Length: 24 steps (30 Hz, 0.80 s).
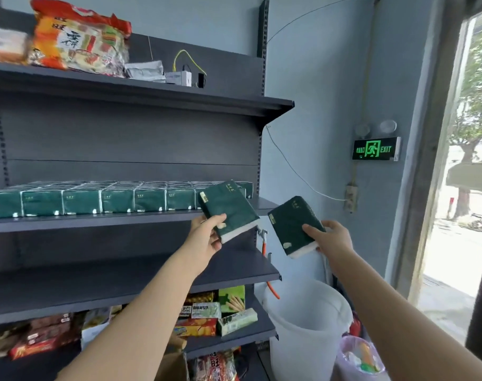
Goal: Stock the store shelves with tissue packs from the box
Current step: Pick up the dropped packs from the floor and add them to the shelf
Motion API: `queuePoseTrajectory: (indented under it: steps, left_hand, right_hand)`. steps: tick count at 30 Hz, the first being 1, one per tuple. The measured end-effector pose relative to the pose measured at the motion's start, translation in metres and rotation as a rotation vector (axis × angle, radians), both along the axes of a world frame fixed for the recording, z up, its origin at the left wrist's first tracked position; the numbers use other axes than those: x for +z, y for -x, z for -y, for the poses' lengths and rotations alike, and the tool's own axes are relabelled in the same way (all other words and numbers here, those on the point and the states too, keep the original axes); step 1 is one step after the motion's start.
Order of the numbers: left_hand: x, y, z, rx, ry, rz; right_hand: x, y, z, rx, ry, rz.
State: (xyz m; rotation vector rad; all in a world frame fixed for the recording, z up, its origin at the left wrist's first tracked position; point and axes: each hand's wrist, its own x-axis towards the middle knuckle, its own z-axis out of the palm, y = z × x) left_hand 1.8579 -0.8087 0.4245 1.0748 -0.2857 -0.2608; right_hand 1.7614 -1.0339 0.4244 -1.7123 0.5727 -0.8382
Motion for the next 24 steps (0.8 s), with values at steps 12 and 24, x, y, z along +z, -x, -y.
queuePoseTrajectory:
  steps: [12, 24]
  left_hand:
    - [0.025, -0.198, 0.141, 0.074, 0.053, 0.029]
    - [0.032, -0.315, 0.220, 0.230, 0.052, 0.068]
  right_hand:
    - [0.029, -0.204, 0.136, 0.083, 0.066, 0.007]
    - [0.044, -0.385, 0.244, 0.260, 0.165, -0.028]
